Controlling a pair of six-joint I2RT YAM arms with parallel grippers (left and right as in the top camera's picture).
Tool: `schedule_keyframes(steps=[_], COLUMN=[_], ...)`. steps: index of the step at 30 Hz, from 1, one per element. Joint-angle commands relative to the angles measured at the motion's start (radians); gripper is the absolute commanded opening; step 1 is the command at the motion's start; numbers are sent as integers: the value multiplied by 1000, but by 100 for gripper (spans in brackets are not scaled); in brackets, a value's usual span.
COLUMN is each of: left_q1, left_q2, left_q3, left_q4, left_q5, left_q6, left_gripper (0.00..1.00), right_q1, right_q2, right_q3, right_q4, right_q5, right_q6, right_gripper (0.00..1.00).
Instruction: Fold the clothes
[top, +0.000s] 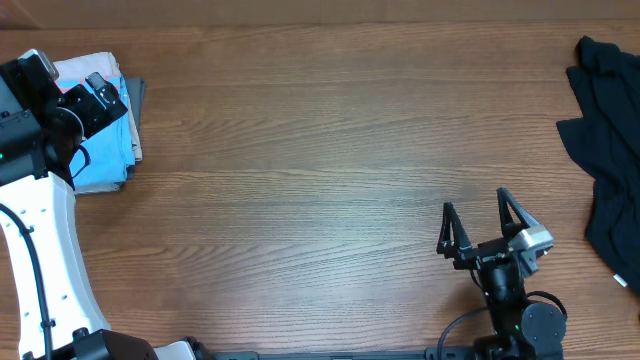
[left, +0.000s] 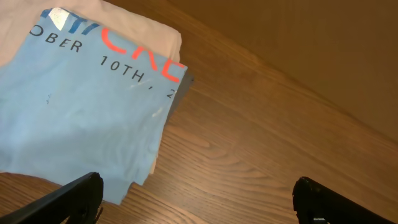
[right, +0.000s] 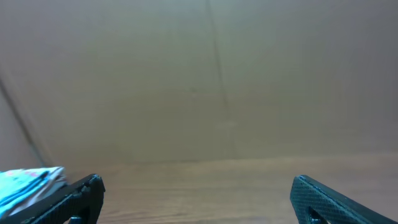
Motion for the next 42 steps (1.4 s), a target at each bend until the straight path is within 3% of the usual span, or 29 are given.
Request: schedule_keyframes(steps=[1,21,42], left_q1=[-6,-6,-6], left_q2=[3,3,3], left_q3=[-1,-1,-1], left_q4=[2,2,2], left_q5=[11,11,11], left_q6=[-6,-6,-6], left_gripper=[100,100,100], right_q1=[-4,-90,-90], right_q2=[-9,-9,-9], right_q3=[-16,-16,-16], right_q4=[0,-222,-224], right_q5=[56,59,47], right_q6=[29,-22,-32], right_gripper=[100,100,100])
